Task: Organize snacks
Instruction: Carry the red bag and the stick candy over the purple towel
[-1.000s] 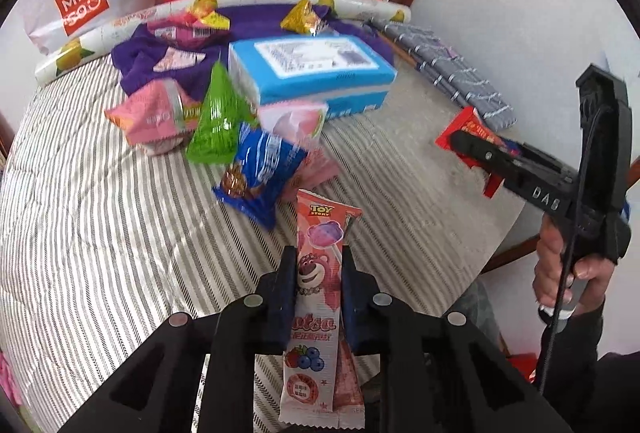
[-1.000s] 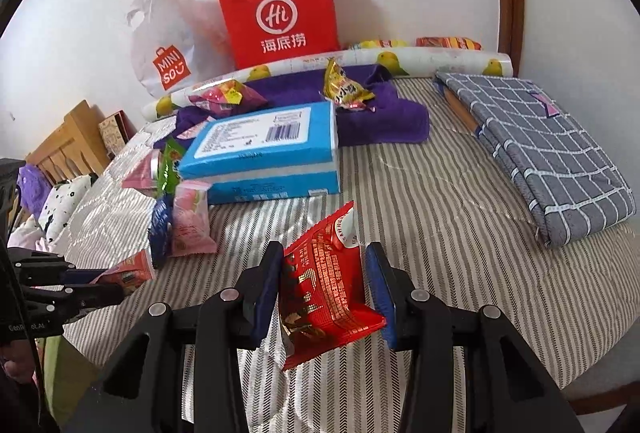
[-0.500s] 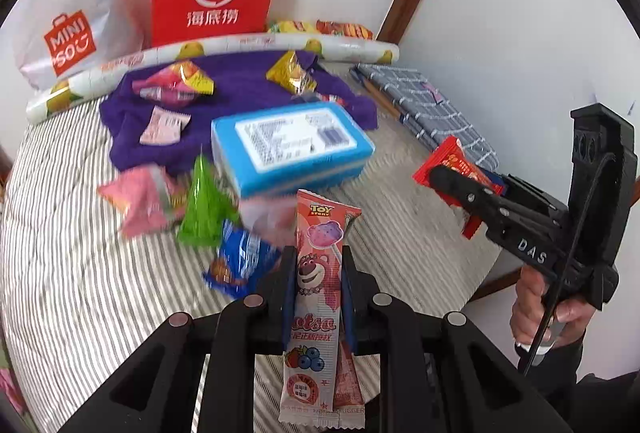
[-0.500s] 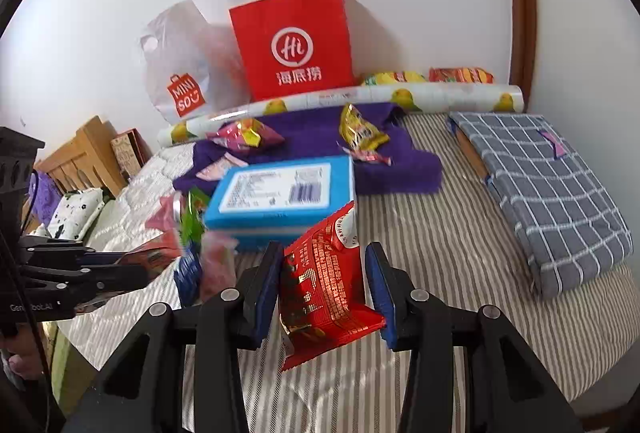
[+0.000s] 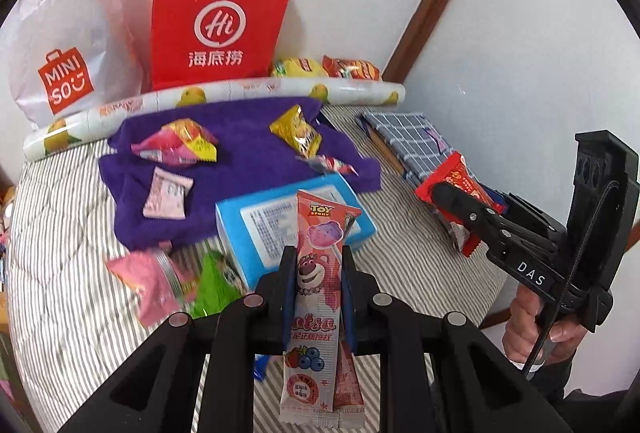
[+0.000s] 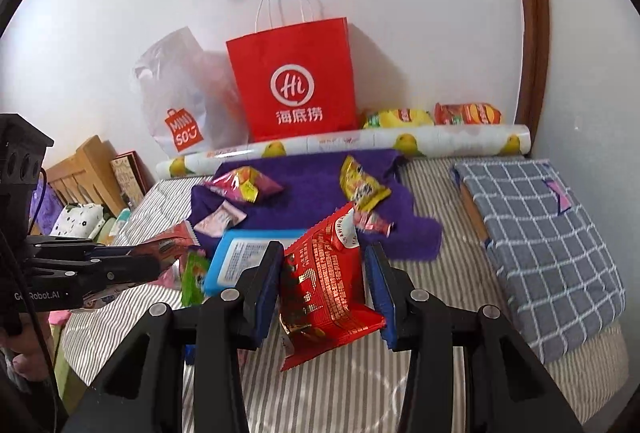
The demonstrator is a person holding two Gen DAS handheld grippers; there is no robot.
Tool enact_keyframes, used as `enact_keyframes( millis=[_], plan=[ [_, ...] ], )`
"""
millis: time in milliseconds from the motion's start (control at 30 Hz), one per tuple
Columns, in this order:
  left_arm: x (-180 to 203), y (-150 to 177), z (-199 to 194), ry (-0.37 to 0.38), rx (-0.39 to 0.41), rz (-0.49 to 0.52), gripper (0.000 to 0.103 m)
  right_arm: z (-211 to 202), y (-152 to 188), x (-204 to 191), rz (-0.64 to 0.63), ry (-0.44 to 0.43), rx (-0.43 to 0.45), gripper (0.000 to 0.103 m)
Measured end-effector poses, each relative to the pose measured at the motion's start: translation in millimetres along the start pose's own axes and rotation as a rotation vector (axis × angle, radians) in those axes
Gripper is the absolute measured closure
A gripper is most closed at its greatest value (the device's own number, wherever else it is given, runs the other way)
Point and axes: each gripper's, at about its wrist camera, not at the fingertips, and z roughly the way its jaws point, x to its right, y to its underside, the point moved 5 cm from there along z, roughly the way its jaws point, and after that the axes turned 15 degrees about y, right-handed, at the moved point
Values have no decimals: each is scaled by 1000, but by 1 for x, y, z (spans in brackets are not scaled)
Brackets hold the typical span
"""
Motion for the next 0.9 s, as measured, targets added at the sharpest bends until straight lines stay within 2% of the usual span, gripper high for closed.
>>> enact_keyframes(
  millis=[433,900],
  plan=[
    [-24,-49,-4,-11,48,-17,84,27,-48,-2,7,8,25,61],
    [-57,-88,4,-27,56,-33,84,69,-77,5,34,25,10,61]
  ],
)
